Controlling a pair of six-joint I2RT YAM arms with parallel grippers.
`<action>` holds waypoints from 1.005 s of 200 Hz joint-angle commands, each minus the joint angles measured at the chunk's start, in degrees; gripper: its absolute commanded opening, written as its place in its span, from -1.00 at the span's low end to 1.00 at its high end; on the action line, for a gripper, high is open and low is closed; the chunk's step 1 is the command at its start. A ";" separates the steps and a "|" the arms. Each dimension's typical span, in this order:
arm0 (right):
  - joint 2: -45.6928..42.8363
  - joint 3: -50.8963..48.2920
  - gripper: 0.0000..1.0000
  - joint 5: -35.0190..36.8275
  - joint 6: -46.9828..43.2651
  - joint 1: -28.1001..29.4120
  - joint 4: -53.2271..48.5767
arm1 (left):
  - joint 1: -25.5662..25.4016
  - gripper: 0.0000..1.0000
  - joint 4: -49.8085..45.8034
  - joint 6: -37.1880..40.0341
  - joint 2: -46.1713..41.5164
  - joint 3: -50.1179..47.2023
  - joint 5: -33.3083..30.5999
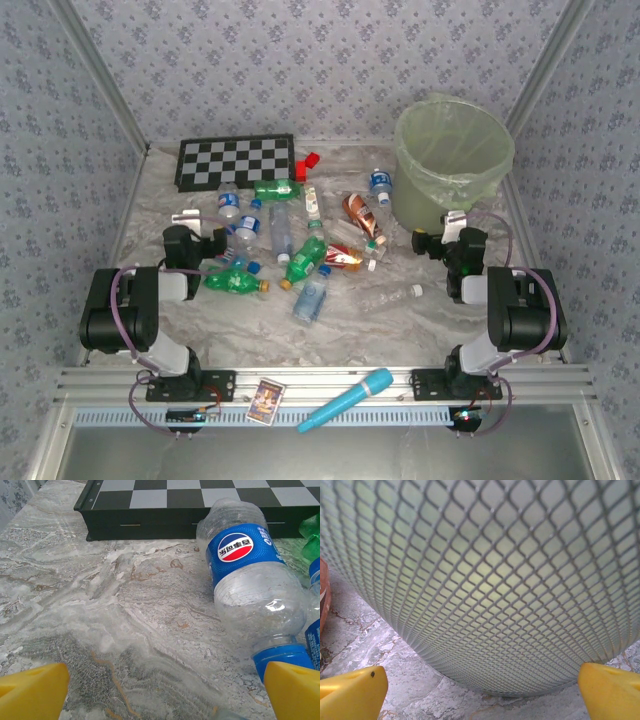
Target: Put the plastic bottles in the bin
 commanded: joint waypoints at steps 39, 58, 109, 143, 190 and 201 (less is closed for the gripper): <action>0.10 0.51 0.99 0.63 -0.11 -0.25 1.09 | -0.12 0.99 2.24 0.21 -0.25 0.36 0.35; 0.01 0.31 0.99 0.74 -0.11 -0.21 1.34 | 0.76 1.00 2.39 -0.29 -0.28 0.27 1.91; -5.56 -3.92 0.99 5.02 -0.33 1.18 4.38 | 0.68 1.00 -19.49 -1.60 -12.21 7.17 -0.86; -12.45 -3.68 0.99 8.47 0.91 2.02 -2.62 | 0.81 0.99 -39.85 -11.30 -19.65 14.80 -8.94; -27.50 -2.67 0.99 13.68 9.93 2.14 -21.57 | 1.83 0.99 -66.30 -19.91 -23.28 26.94 -8.29; -33.27 -0.58 0.99 17.45 14.63 2.08 -31.53 | 2.64 0.99 -67.71 -20.58 -24.24 27.62 -3.00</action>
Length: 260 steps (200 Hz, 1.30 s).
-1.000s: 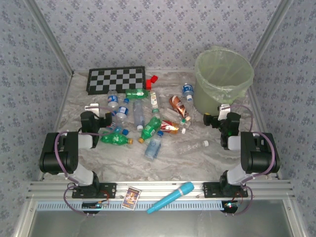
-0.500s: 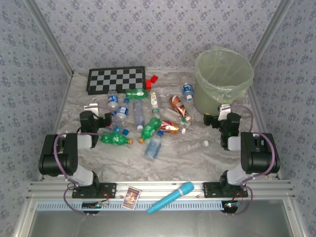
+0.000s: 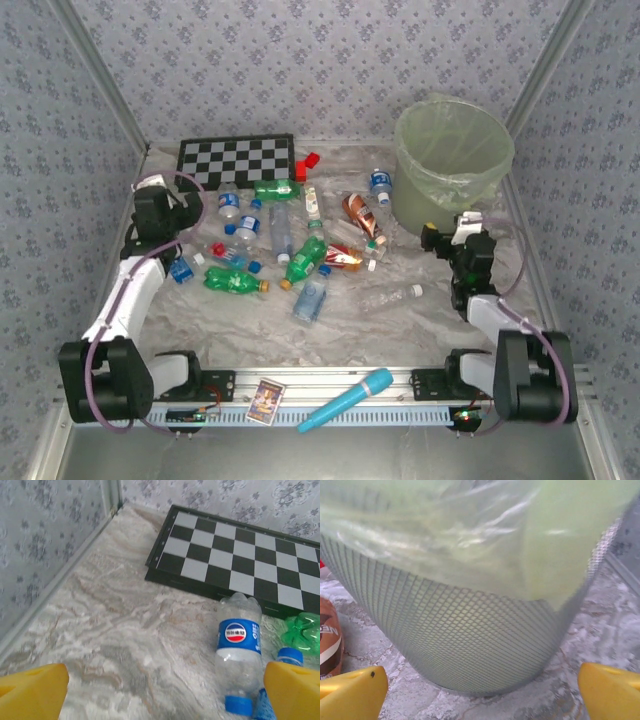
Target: Put the plastic bottles in the bin
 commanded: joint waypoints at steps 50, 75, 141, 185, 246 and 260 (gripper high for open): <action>-28.02 5.99 0.99 4.75 28.90 -4.35 -41.39 | 1.55 1.00 -15.72 -9.62 -3.14 5.91 18.78; -30.65 9.99 0.99 3.62 29.03 -4.95 -50.00 | 1.37 1.00 -15.31 -13.54 -1.81 6.75 23.06; -23.29 22.72 0.99 1.94 30.05 -1.82 -72.28 | -10.25 0.99 -20.09 -13.82 1.34 10.44 19.28; -17.06 29.45 0.99 13.14 36.03 14.01 -83.78 | -20.98 0.99 -21.06 -13.28 3.32 11.98 20.16; -1.30 37.82 0.99 24.87 56.30 35.82 -96.59 | -27.35 1.00 -25.96 -16.50 9.78 14.09 20.44; 1.16 38.38 0.98 19.91 60.81 35.92 -98.83 | -27.40 0.99 -27.31 -17.64 10.51 14.93 20.52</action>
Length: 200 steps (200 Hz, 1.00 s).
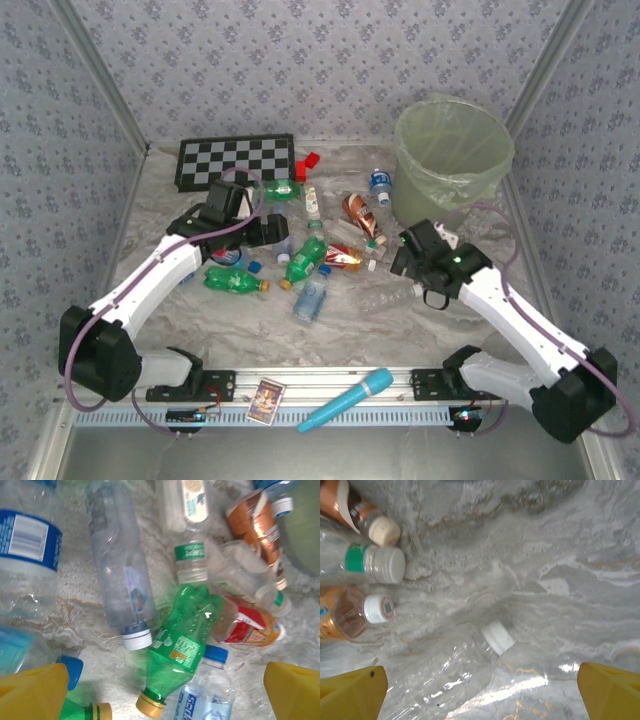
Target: Put the plastic bottles in the bin
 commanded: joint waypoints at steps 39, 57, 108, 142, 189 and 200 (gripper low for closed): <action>6.57 0.91 0.99 -7.34 18.03 -1.22 -6.73 | -0.30 1.00 0.47 -1.72 -2.71 -0.94 3.50; 7.06 0.83 0.99 -7.01 18.43 -0.80 -4.31 | -0.65 1.00 2.47 -0.87 -5.13 -2.53 4.23; 8.62 -3.93 0.79 -11.72 24.27 0.18 4.79 | -2.12 0.99 2.16 1.38 -8.65 -2.91 5.24; 12.92 -3.53 0.78 -13.45 24.92 0.91 8.33 | -6.08 0.99 2.06 4.73 -11.29 -3.68 -2.28; 17.93 -4.20 0.76 -15.82 27.08 0.91 11.62 | -6.98 0.99 2.39 4.86 -12.33 -4.00 -2.77; 18.86 -4.84 0.71 -16.57 27.85 0.98 12.26 | -7.00 1.00 2.41 4.90 -12.29 -4.06 -2.59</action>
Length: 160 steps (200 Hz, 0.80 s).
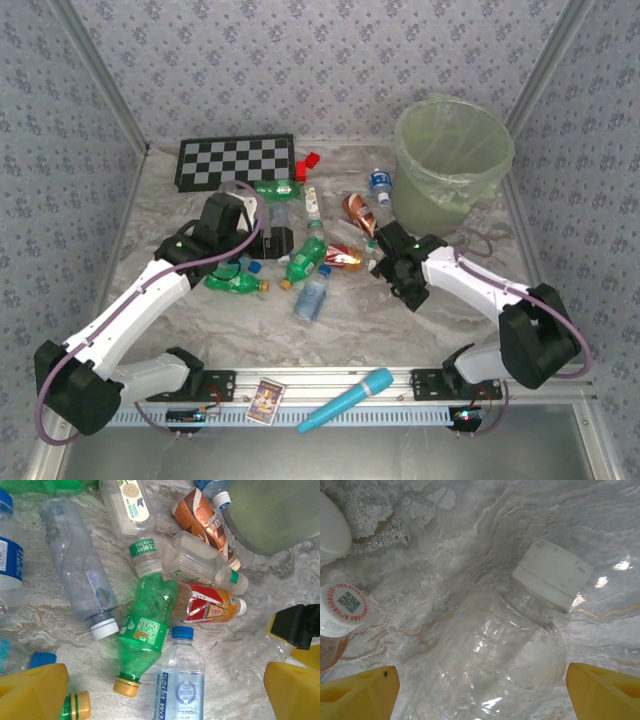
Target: Put the plastic bottles in the bin
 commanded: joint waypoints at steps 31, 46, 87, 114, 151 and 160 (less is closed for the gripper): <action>4.47 -2.78 0.61 -4.22 3.57 0.36 4.11 | -0.47 0.99 0.55 1.16 -1.29 -0.38 -1.20; 5.32 -2.45 0.56 -4.20 3.57 0.67 4.05 | -0.56 0.99 0.50 1.17 -1.70 -0.65 -1.39; 5.71 -1.85 0.39 -3.71 2.56 0.85 3.80 | -0.59 0.99 -0.11 0.72 -2.25 -0.79 -2.11; 4.82 -0.60 0.19 -2.30 1.43 1.13 1.23 | -0.73 1.00 -0.68 0.46 -2.67 -0.47 -2.16; 1.77 3.49 0.12 2.56 -1.99 1.90 -4.02 | -0.79 0.99 -0.16 0.02 -3.81 -0.50 -1.97; 0.80 4.81 0.12 3.68 -2.71 2.03 -5.55 | -0.89 1.00 -0.17 0.02 -3.91 -0.19 -1.69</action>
